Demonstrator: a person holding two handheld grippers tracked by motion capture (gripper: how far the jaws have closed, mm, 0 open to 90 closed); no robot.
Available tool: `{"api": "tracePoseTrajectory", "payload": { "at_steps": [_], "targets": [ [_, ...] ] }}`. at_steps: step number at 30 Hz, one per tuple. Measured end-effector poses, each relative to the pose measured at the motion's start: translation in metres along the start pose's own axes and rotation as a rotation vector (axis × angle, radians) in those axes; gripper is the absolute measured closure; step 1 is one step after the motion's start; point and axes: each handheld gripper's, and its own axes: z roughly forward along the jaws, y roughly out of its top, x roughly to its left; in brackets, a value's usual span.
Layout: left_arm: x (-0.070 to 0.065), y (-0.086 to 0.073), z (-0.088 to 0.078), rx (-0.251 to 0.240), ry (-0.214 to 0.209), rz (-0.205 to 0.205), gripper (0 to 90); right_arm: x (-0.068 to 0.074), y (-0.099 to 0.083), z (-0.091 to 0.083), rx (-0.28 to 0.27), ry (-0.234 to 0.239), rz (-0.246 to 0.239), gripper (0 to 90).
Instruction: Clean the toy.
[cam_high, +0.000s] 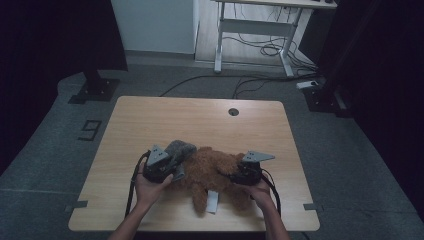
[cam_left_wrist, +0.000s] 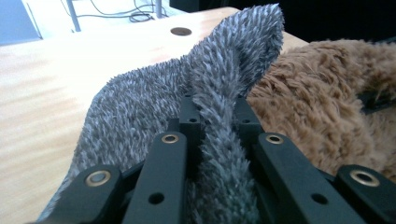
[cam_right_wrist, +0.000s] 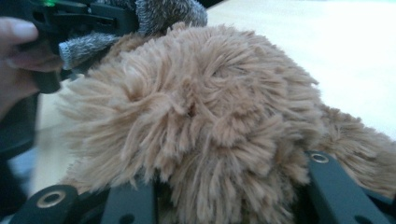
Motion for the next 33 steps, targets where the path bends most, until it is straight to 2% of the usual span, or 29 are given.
{"api": "tracePoseTrajectory", "payload": {
  "at_steps": [2, 3, 4, 5, 7, 10, 12, 14, 16, 19, 20, 21, 22, 25, 27, 30, 33],
  "targets": [
    [0.004, 0.008, 0.005, 0.001, -0.003, -0.007, 79.0, 0.002, 0.006, 0.001, -0.027, -0.06, -0.055, 56.8],
    [0.006, 0.011, 0.006, 0.003, -0.007, -0.011, 79.0, 0.003, 0.011, 0.002, -0.053, -0.094, -0.102, 56.8],
    [0.007, 0.015, 0.009, 0.001, -0.006, -0.014, 79.0, 0.003, 0.014, 0.003, -0.068, -0.111, -0.125, 56.8],
    [0.008, 0.017, 0.011, 0.003, -0.005, -0.014, 78.9, 0.002, 0.019, 0.004, -0.089, -0.136, -0.175, 56.7],
    [0.007, 0.018, 0.012, 0.0, -0.004, -0.017, 78.6, -0.002, 0.021, 0.005, -0.102, -0.157, -0.229, 55.5],
    [0.004, 0.016, 0.014, 0.009, -0.005, -0.008, 78.2, -0.006, 0.014, 0.008, -0.079, -0.162, -0.245, 54.1],
    [0.002, 0.018, 0.014, 0.008, -0.012, -0.014, 78.1, -0.007, 0.006, 0.009, -0.082, -0.152, -0.247, 53.4],
    [-0.002, 0.024, 0.016, 0.01, -0.02, -0.006, 77.9, -0.005, -0.001, 0.008, -0.081, -0.151, -0.264, 53.2],
    [-0.008, 0.032, 0.019, 0.012, -0.032, 0.011, 77.5, 0.0, -0.008, 0.007, -0.065, -0.154, -0.302, 53.1],
    [-0.028, 0.047, 0.027, 0.028, -0.085, 0.039, 77.3, 0.006, -0.015, 0.007, -0.054, -0.158, -0.337, 52.8],
    [-0.04, 0.051, 0.033, 0.042, -0.118, 0.051, 77.1, 0.007, -0.017, 0.008, -0.054, -0.156, -0.337, 52.8],
    [-0.048, 0.053, 0.037, 0.052, -0.132, 0.068, 77.0, 0.007, -0.02, 0.008, -0.056, -0.156, -0.336, 52.8],
    [-0.063, 0.056, 0.044, 0.064, -0.146, 0.098, 77.0, 0.008, -0.021, 0.008, -0.056, -0.155, -0.336, 52.8],
    [-0.09, 0.059, 0.061, 0.09, -0.171, 0.143, 77.1, 0.011, -0.021, 0.007, -0.044, -0.159, -0.356, 52.8],
    [-0.105, 0.059, 0.076, 0.13, -0.16, 0.175, 77.2, 0.014, -0.023, 0.007, -0.043, -0.159, -0.365, 52.7],
    [-0.107, 0.052, 0.089, 0.165, -0.145, 0.189, 78.0, 0.014, -0.027, 0.006, -0.036, -0.164, -0.366, 51.9],
    [-0.101, 0.045, 0.088, 0.163, -0.128, 0.188, 79.2, 0.012, -0.033, 0.005, -0.043, -0.159, -0.35, 51.9]
  ]
}}
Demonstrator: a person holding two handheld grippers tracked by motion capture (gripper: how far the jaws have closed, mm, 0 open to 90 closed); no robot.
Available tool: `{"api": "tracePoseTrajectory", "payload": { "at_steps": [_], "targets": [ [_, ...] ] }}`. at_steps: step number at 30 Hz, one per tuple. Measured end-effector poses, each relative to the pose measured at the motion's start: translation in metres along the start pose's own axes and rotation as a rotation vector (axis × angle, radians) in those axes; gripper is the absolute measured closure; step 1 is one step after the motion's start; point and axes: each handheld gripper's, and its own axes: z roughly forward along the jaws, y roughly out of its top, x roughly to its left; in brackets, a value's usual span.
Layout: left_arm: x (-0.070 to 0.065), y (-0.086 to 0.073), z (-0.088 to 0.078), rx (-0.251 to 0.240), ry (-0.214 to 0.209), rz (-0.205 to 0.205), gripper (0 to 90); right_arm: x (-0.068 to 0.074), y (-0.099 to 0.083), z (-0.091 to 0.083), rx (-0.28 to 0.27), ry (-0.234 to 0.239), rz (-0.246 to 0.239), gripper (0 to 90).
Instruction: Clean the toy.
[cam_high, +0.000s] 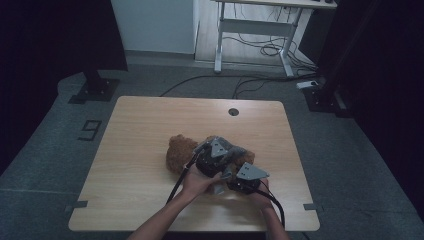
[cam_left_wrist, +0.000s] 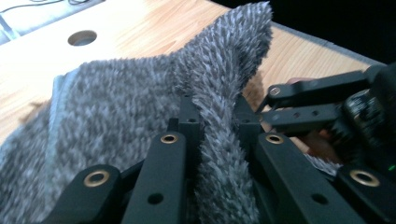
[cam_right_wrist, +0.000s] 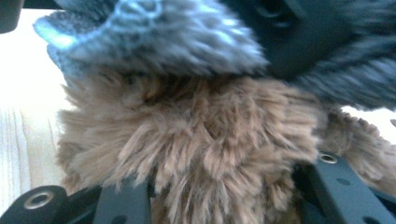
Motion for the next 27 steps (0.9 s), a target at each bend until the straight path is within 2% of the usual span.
{"api": "tracePoseTrajectory", "payload": {
  "at_steps": [2, 4, 7, 11, 12, 14, 16, 19, 22, 25, 27],
  "targets": [
    [0.002, -0.003, -0.005, -0.008, 0.018, -0.005, 79.4, 0.001, 0.0, 0.0, -0.002, 0.006, 0.001, 51.9],
    [0.006, -0.006, -0.01, -0.006, 0.054, 0.011, 79.5, 0.001, -0.001, 0.0, -0.003, 0.006, 0.002, 52.1],
    [0.017, -0.01, -0.017, 0.008, 0.105, 0.017, 79.3, 0.002, -0.001, 0.0, -0.004, 0.001, 0.011, 52.0],
    [0.047, -0.024, -0.029, 0.024, 0.164, -0.036, 79.3, 0.002, -0.002, -0.001, -0.01, 0.004, 0.019, 52.1],
    [0.059, -0.03, -0.032, 0.023, 0.175, -0.071, 79.3, 0.001, -0.002, -0.001, -0.011, 0.005, 0.02, 52.1],
    [0.076, -0.039, -0.037, 0.011, 0.163, -0.13, 79.5, 0.001, -0.003, 0.0, -0.014, 0.007, 0.025, 52.1],
    [0.082, -0.044, -0.042, 0.007, 0.193, -0.127, 79.7, 0.002, -0.002, 0.0, -0.015, 0.005, 0.024, 51.9],
    [0.087, -0.05, -0.052, 0.003, 0.273, -0.098, 79.7, 0.003, -0.003, 0.0, -0.018, 0.001, 0.023, 51.9],
    [0.099, -0.058, -0.059, 0.006, 0.303, -0.126, 79.6, 0.003, -0.003, -0.001, -0.022, 0.004, 0.03, 51.9],
    [0.114, -0.068, -0.06, 0.046, 0.354, -0.159, 79.7, 0.002, -0.004, -0.001, -0.023, 0.006, 0.035, 51.9],
    [0.122, -0.08, -0.055, 0.099, 0.378, -0.164, 79.9, 0.002, -0.004, -0.001, -0.025, 0.009, 0.039, 51.9]
  ]
}}
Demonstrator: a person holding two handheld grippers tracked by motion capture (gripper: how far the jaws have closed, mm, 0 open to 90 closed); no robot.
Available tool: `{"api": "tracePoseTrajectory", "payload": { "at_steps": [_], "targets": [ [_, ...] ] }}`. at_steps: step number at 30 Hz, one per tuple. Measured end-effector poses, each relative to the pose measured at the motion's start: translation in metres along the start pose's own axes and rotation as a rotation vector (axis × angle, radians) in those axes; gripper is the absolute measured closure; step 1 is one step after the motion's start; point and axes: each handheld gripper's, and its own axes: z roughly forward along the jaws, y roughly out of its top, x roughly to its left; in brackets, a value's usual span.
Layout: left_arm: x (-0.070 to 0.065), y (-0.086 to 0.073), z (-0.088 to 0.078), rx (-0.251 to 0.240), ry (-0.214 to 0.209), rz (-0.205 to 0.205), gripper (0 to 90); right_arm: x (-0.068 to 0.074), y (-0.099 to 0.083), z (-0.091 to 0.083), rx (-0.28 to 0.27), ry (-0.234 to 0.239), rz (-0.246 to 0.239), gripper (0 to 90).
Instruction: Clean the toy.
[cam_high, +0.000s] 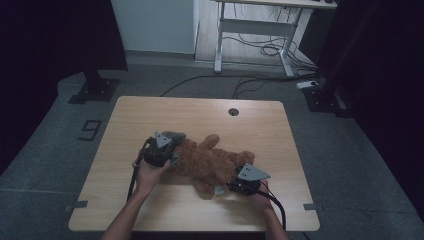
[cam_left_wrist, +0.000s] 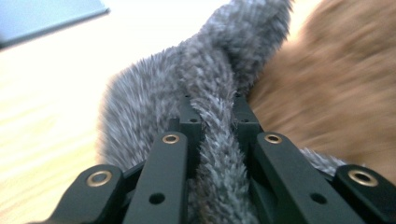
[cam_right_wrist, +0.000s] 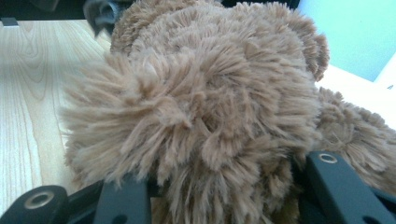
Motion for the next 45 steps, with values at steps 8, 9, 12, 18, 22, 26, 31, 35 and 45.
{"api": "tracePoseTrajectory", "payload": {
  "at_steps": [8, 9, 12, 18, 22, 26, 31, 35, 45],
  "targets": [
    [0.016, -0.026, 0.012, 0.058, -0.092, -0.107, 80.1, -0.003, -0.001, -0.001, -0.007, 0.009, 0.023, 51.5],
    [0.015, -0.021, 0.005, 0.034, -0.095, -0.105, 80.1, -0.003, -0.001, -0.001, -0.006, 0.007, 0.022, 51.4],
    [0.008, -0.01, -0.011, -0.026, -0.092, -0.079, 80.1, -0.004, -0.001, -0.001, -0.008, 0.009, 0.03, 51.2],
    [-0.036, 0.016, -0.043, -0.177, -0.216, 0.001, 80.4, -0.005, -0.001, -0.001, -0.009, 0.011, 0.032, 51.1],
    [-0.075, 0.034, -0.037, -0.2, -0.272, 0.063, 80.3, -0.005, -0.001, -0.001, -0.008, 0.011, 0.035, 50.9],
    [-0.114, 0.048, -0.023, -0.189, -0.34, 0.107, 80.3, -0.006, -0.001, -0.001, -0.008, 0.016, 0.033, 50.8],
    [-0.155, 0.055, -0.016, -0.188, -0.359, 0.187, 80.2, -0.007, -0.002, -0.002, -0.005, 0.023, 0.04, 50.7],
    [-0.159, 0.051, -0.014, -0.183, -0.358, 0.2, 80.2, -0.008, -0.002, -0.002, -0.002, 0.028, 0.041, 50.6],
    [-0.139, 0.04, -0.012, -0.181, -0.323, 0.203, 80.5, -0.006, -0.002, -0.001, 0.002, 0.027, 0.034, 49.8]
  ]
}}
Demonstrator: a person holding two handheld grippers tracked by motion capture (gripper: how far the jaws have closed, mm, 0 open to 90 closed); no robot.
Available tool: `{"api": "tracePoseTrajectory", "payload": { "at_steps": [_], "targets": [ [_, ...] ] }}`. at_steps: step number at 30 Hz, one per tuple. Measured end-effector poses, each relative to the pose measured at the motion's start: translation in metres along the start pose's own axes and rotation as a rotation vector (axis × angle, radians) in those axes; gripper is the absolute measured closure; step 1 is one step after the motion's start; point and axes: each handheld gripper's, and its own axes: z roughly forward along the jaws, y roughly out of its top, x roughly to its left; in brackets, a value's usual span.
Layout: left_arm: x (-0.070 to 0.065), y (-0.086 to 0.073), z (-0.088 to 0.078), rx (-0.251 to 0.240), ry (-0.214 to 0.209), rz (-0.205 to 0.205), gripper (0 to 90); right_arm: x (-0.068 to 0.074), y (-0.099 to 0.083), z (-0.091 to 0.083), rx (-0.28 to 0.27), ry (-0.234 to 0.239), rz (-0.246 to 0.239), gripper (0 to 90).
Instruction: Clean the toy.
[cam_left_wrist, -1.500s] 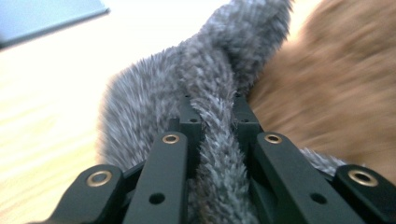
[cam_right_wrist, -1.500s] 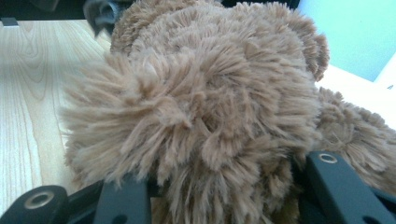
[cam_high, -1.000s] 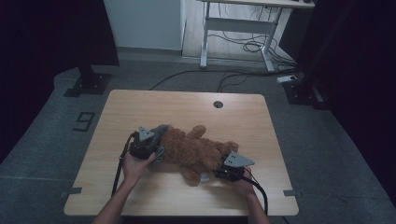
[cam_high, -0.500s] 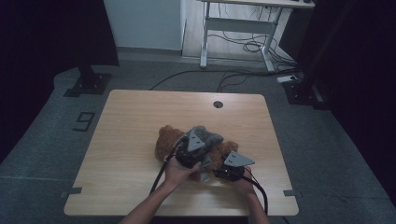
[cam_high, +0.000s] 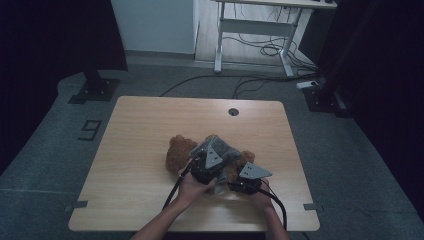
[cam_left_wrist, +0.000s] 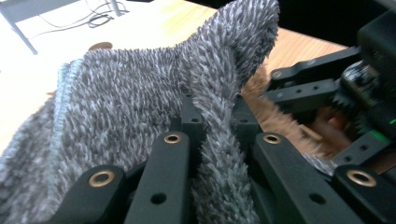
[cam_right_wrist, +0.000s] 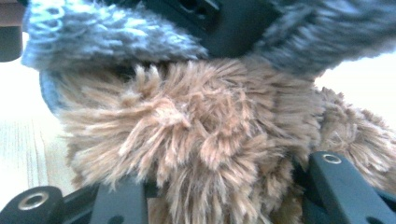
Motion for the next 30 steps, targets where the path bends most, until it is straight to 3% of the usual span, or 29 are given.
{"api": "tracePoseTrajectory", "payload": {
  "at_steps": [2, 5, 9, 11, 15, 20, 25, 28, 30],
  "targets": [
    [0.006, -0.002, -0.003, 0.002, 0.007, -0.007, 80.4, 0.0, 0.0, 0.0, -0.001, 0.001, 0.003, 49.8],
    [0.023, -0.007, -0.01, 0.017, 0.066, -0.017, 80.4, -0.001, 0.0, 0.0, -0.002, 0.0, 0.007, 49.8],
    [0.06, -0.026, -0.024, 0.032, 0.131, -0.086, 80.4, -0.002, 0.0, 0.0, -0.005, 0.004, 0.012, 49.8],
    [0.074, -0.036, -0.033, 0.015, 0.128, -0.131, 80.4, -0.002, 0.0, 0.0, -0.007, 0.005, 0.015, 49.8],
    [0.09, -0.047, -0.049, -0.003, 0.172, -0.166, 80.4, -0.001, 0.0, 0.0, -0.009, 0.006, 0.016, 49.8],
    [0.114, -0.065, -0.06, 0.028, 0.227, -0.225, 80.4, -0.002, 0.0, 0.0, -0.009, 0.006, 0.02, 49.8],
    [0.129, -0.089, -0.056, 0.096, 0.255, -0.264, 80.4, -0.003, -0.001, 0.0, -0.013, 0.009, 0.03, 49.8],
    [0.13, -0.092, -0.056, 0.09, 0.246, -0.281, 80.5, -0.004, -0.001, 0.0, -0.011, 0.013, 0.032, 49.8],
    [0.126, -0.085, -0.059, 0.076, 0.247, -0.262, 80.4, -0.004, -0.001, 0.0, -0.012, 0.013, 0.035, 49.8]
  ]
}}
